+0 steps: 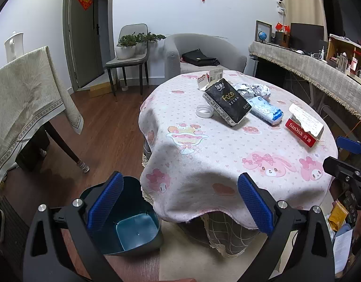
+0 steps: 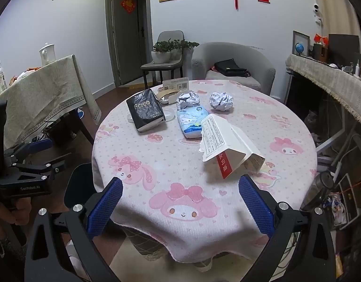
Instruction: Collect trash
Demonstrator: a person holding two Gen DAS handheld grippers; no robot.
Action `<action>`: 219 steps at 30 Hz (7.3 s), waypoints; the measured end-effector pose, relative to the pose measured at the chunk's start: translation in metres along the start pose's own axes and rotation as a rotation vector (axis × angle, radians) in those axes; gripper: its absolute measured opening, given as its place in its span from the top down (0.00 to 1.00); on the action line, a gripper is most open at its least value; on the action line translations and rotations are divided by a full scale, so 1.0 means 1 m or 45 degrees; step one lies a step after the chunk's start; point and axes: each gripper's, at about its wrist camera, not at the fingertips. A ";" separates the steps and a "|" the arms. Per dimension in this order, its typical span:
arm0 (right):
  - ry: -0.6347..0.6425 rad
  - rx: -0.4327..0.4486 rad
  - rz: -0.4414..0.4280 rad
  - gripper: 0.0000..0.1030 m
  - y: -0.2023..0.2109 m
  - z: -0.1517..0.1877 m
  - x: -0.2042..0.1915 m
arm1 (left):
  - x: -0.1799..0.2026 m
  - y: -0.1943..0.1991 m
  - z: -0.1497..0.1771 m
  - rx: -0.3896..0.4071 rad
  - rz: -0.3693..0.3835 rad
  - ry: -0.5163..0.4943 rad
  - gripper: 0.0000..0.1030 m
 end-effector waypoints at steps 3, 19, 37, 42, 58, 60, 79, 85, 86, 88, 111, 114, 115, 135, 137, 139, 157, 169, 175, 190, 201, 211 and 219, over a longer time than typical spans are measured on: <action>-0.003 -0.001 0.001 0.03 -0.001 0.000 0.000 | 0.000 0.000 0.000 -0.001 0.000 0.000 0.03; -0.006 0.002 0.002 0.03 0.002 -0.001 0.000 | 0.000 0.001 -0.001 -0.003 0.003 0.003 0.03; -0.010 0.003 0.005 0.03 0.000 0.002 0.001 | 0.001 0.001 -0.001 -0.005 0.005 0.003 0.03; -0.010 0.003 0.006 0.03 -0.001 0.002 0.001 | 0.000 0.001 -0.002 -0.006 0.005 0.004 0.03; -0.018 0.007 0.017 0.03 0.002 0.005 0.008 | 0.007 0.005 -0.001 0.010 0.008 -0.022 0.03; -0.019 0.006 0.019 0.03 0.003 0.005 0.008 | 0.008 0.007 -0.001 0.014 0.010 -0.025 0.03; -0.012 -0.003 0.094 0.03 -0.001 -0.004 0.039 | 0.026 0.005 -0.023 0.032 0.203 -0.008 0.11; 0.048 -0.068 0.110 0.03 -0.021 -0.004 0.045 | 0.032 -0.014 -0.030 -0.011 0.226 0.017 0.18; 0.070 -0.085 0.112 0.03 -0.026 -0.005 0.044 | 0.033 -0.018 -0.031 -0.019 0.229 0.013 0.18; 0.096 -0.119 0.127 0.04 -0.035 -0.005 0.046 | 0.035 -0.025 -0.032 -0.027 0.227 0.004 0.18; 0.282 -0.189 0.157 0.12 -0.094 -0.025 0.069 | 0.057 -0.091 -0.070 -0.095 0.304 0.084 0.10; 0.240 -0.182 0.131 0.12 -0.097 -0.032 0.077 | 0.059 -0.099 -0.075 -0.106 0.305 0.097 0.10; 0.233 -0.175 0.130 0.12 -0.098 -0.034 0.079 | 0.060 -0.101 -0.076 -0.109 0.309 0.101 0.10; 0.152 -0.134 0.037 0.56 -0.102 -0.047 0.108 | 0.077 -0.137 -0.097 -0.171 0.158 0.126 0.19; 0.147 -0.127 0.037 0.56 -0.101 -0.048 0.109 | 0.078 -0.142 -0.097 -0.182 0.146 0.126 0.19; 0.141 -0.113 0.042 0.56 -0.099 -0.050 0.109 | 0.079 -0.146 -0.097 -0.190 0.118 0.103 0.26; 0.122 0.004 0.014 0.56 -0.079 -0.081 0.079 | 0.068 -0.108 -0.099 -0.084 0.245 0.025 0.83; 0.094 0.087 -0.083 0.56 -0.069 -0.100 0.037 | 0.029 -0.066 -0.104 -0.016 0.303 0.090 0.85; 0.095 0.096 -0.148 0.56 -0.081 -0.109 0.007 | 0.000 -0.045 -0.105 0.027 0.278 0.071 0.86; 0.213 0.070 -0.394 0.56 -0.112 -0.142 -0.102 | -0.119 -0.078 -0.075 -0.141 0.033 0.193 0.85; 0.219 -0.056 -0.557 0.56 -0.156 -0.148 -0.166 | -0.194 -0.115 -0.043 -0.326 -0.078 0.318 0.60; 0.260 -0.223 -0.579 0.56 -0.200 -0.133 -0.209 | -0.238 -0.094 -0.047 -0.283 -0.129 0.394 0.33; 0.316 -0.335 -0.609 0.56 -0.231 -0.113 -0.245 | -0.272 -0.049 -0.063 -0.175 -0.121 0.503 0.28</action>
Point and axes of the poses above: each gripper's, at about its wrist camera, not at the fingertips, and y roughly against the way its jaws point, x to its right, z to its underside, and after that the axes turned 12 degrees about y, right-handed
